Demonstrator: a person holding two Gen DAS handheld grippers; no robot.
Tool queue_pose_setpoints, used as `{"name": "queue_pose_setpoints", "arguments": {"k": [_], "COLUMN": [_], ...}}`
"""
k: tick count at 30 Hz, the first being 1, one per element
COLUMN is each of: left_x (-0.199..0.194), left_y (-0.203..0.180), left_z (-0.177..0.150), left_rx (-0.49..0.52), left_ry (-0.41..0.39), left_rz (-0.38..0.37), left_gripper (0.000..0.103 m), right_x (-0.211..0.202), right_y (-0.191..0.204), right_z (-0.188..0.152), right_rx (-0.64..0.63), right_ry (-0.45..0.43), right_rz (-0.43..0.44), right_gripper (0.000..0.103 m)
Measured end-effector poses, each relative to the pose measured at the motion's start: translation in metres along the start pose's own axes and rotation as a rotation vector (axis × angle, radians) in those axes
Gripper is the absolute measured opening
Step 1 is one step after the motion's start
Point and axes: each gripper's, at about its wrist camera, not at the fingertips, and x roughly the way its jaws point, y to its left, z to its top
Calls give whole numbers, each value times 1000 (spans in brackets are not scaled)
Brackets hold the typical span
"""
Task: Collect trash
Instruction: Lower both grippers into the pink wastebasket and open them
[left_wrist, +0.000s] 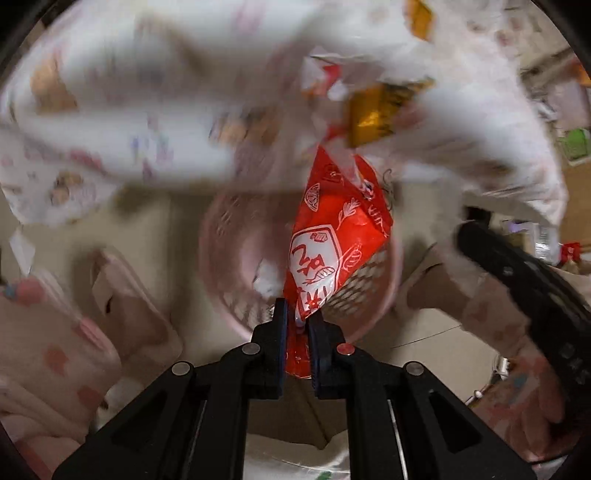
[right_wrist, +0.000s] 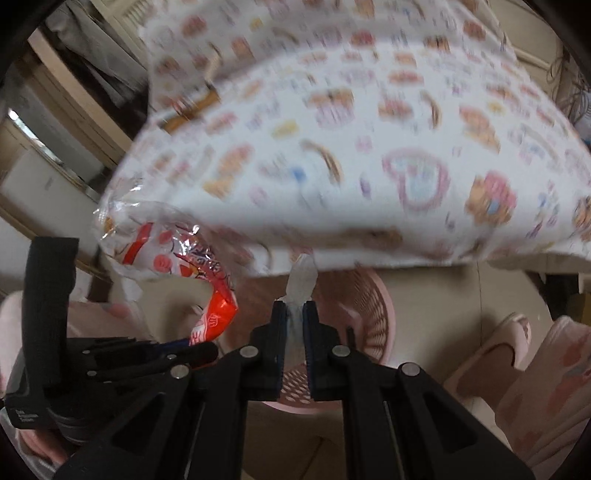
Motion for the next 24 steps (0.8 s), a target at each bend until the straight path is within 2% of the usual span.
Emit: {"name": "queue_pose_setpoints", "arguments": {"k": [2,5,7,9,11,14,19,24], "left_x": [13,28,29,28,24,19,14,-11], "left_y": [0,3,4,4,6,6,6,3], "left_z": [1,1,1,0,1,2,3,0], "left_rx": [6,-15,-13,-13,-30,-22,-30,-5], "left_ry": [36,103,98,96,91,80,89,1], "left_rz": [31,-20,37,55,36,61,80,92], "left_gripper": [10,14,15,29,41,64,73,78], "right_x": [11,21,23,27,30,31,24,9], "right_y": [-3,-10,-11,-11,-15,-14,-16,-12], "right_z": [-1,-2,-4,-5,-7,-5,-5,-2], "right_rx": [9,43,40,29,42,39,44,50], "right_ry": [29,53,51,55,59,49,33,-3], "right_rz": [-12,-7,-29,-55,-52,-78,-75,-80], "right_gripper": [10,11,11,12,25,32,44,58]}}
